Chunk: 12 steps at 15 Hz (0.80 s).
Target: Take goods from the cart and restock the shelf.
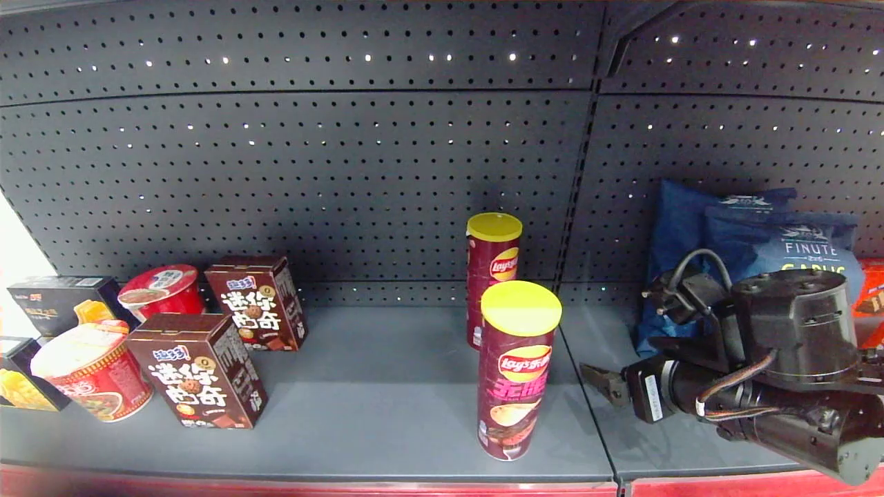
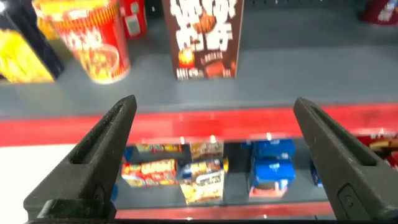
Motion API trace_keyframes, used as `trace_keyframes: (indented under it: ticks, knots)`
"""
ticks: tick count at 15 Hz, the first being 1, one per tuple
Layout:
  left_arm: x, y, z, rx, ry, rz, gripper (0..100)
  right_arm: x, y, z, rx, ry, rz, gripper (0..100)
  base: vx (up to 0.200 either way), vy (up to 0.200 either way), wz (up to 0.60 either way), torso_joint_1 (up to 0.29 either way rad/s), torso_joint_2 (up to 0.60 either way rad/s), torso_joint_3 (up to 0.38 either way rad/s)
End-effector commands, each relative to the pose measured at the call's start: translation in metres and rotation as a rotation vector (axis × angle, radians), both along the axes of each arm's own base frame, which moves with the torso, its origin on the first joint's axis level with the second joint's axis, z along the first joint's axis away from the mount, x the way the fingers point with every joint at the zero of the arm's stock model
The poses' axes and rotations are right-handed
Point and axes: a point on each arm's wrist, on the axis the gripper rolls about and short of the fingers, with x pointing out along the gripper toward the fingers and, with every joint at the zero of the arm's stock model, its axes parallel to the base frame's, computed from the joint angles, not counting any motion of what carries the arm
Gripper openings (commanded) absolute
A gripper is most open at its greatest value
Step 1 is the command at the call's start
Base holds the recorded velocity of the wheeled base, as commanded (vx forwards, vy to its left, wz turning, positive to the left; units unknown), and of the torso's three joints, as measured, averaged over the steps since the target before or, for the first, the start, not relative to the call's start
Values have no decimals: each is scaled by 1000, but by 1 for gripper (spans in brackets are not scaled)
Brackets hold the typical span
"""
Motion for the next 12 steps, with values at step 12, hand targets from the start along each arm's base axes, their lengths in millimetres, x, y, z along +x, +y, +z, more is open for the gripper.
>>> trace_keyframes:
  ticks: [12]
  knots:
    - [-22, 0, -16, 50, -130, -81, 100, -16, -28, 10, 33, -45, -58, 100, 0, -50, 0, 0, 1, 1]
